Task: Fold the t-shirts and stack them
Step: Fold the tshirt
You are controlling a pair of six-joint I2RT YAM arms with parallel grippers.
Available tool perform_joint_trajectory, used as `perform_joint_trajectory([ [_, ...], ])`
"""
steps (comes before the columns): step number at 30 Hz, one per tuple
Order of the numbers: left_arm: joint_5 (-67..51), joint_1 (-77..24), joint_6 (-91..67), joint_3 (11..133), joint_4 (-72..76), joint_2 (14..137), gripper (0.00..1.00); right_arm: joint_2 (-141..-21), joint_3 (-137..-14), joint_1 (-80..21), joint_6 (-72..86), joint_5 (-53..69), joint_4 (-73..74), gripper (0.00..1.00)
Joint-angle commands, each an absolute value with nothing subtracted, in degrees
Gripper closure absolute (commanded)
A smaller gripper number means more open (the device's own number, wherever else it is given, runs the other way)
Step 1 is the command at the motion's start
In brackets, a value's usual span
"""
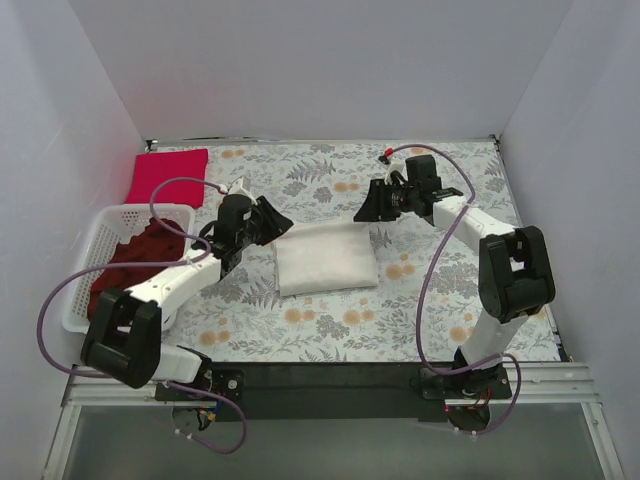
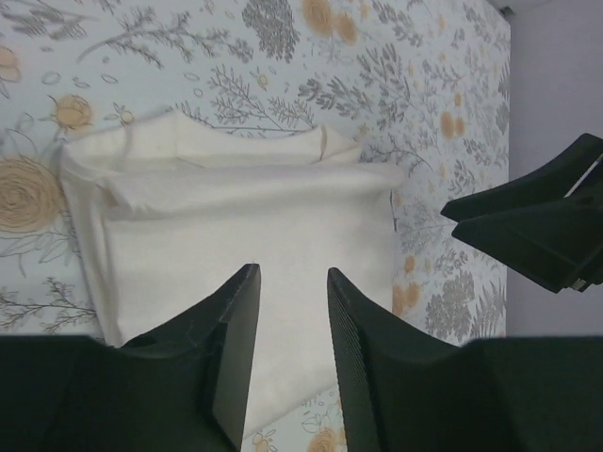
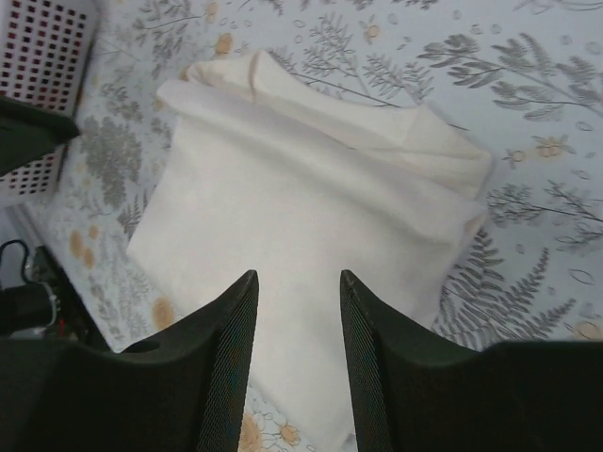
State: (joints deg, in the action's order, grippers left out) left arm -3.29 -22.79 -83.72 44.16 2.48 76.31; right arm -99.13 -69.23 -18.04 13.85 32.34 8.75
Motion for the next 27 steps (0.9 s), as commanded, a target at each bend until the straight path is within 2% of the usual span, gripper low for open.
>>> perform_joint_trajectory([
  [1,-11.3,-23.0,-83.7,43.9,9.2,81.9,0.69,-102.5,-67.3,-18.3,20.8,46.3,-4.5,0.53],
  [2,-12.2,-23.0,-83.8,44.7,10.3,83.1,0.75,-103.3,-66.8,-18.3,21.5,48.2,-7.5,0.53],
  [3,-12.6,-22.9,-83.8,45.1,12.5,84.4,0.77,-104.2,-67.1,-18.3,21.6,48.7,-8.0,0.53],
  [12,-13.8,-18.8,-85.9,50.5,18.7,101.5,0.89,-119.1,-75.5,-15.7,22.4,51.7,-10.5,0.54],
  [20,-14.0,-16.6,-85.3,54.0,19.3,111.3,0.90,-128.8,-82.0,-12.2,25.7,52.6,-12.7,0.54],
  [22,-13.7,-16.4,-85.5,53.4,19.5,110.8,0.89,-128.8,-82.2,-11.5,26.9,52.5,-12.8,0.54],
  [27,-12.9,-16.3,-85.3,51.9,18.6,105.6,0.82,-122.5,-78.2,-11.1,27.7,51.2,-13.1,0.53],
])
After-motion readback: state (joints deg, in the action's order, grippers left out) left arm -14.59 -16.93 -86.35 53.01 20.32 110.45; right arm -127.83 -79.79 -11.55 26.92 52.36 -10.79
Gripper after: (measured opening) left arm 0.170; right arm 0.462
